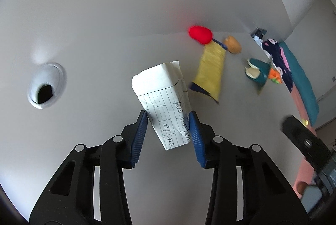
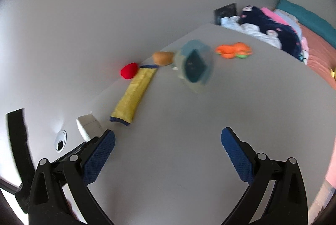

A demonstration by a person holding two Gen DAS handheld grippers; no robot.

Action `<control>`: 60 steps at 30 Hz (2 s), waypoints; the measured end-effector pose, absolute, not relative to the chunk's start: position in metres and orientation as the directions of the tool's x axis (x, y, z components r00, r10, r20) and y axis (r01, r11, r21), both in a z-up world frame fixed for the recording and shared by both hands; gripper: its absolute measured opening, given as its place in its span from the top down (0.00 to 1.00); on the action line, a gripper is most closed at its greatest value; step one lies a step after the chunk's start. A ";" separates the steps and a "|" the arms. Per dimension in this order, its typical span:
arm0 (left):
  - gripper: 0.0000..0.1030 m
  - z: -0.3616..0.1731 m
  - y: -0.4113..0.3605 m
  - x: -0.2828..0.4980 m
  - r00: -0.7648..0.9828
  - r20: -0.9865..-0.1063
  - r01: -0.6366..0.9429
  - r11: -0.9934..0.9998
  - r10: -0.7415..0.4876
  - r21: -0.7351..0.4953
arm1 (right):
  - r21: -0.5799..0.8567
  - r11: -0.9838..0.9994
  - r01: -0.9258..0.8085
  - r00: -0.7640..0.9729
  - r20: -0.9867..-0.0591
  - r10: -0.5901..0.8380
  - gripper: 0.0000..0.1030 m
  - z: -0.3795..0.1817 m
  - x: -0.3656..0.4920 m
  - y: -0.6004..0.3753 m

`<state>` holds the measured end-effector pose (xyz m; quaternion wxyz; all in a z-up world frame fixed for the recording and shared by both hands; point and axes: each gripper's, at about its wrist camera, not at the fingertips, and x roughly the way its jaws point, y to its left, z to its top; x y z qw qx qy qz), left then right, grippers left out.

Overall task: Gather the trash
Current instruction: 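Grasp the folded paper note with the left tool while the right tool grasps the yellow wrapper, then carry the paper note and yellow wrapper to the bin and release both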

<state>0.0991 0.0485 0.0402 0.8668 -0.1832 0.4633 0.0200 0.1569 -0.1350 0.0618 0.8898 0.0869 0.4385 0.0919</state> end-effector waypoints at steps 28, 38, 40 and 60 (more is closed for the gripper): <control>0.61 0.050 0.092 0.106 0.608 -0.790 -0.215 0.942 -0.076 -0.256 | 0.009 0.985 -0.171 0.508 -0.856 0.096 0.70 0.020 0.218 -0.034; 0.61 0.060 0.076 0.073 0.626 -0.774 -0.187 0.943 -0.102 -0.275 | 0.078 0.978 -0.194 0.513 -0.842 0.169 0.70 0.040 0.163 -0.060; 0.61 0.062 0.069 0.064 0.627 -0.771 -0.176 0.943 -0.112 -0.281 | 0.090 0.978 -0.190 0.521 -0.835 0.179 0.70 0.047 0.149 -0.071; 0.60 0.104 -0.109 -0.043 0.625 -0.727 0.172 0.958 -0.285 -0.228 | 0.179 0.983 0.036 0.671 -0.733 0.109 0.70 0.101 -0.011 -0.265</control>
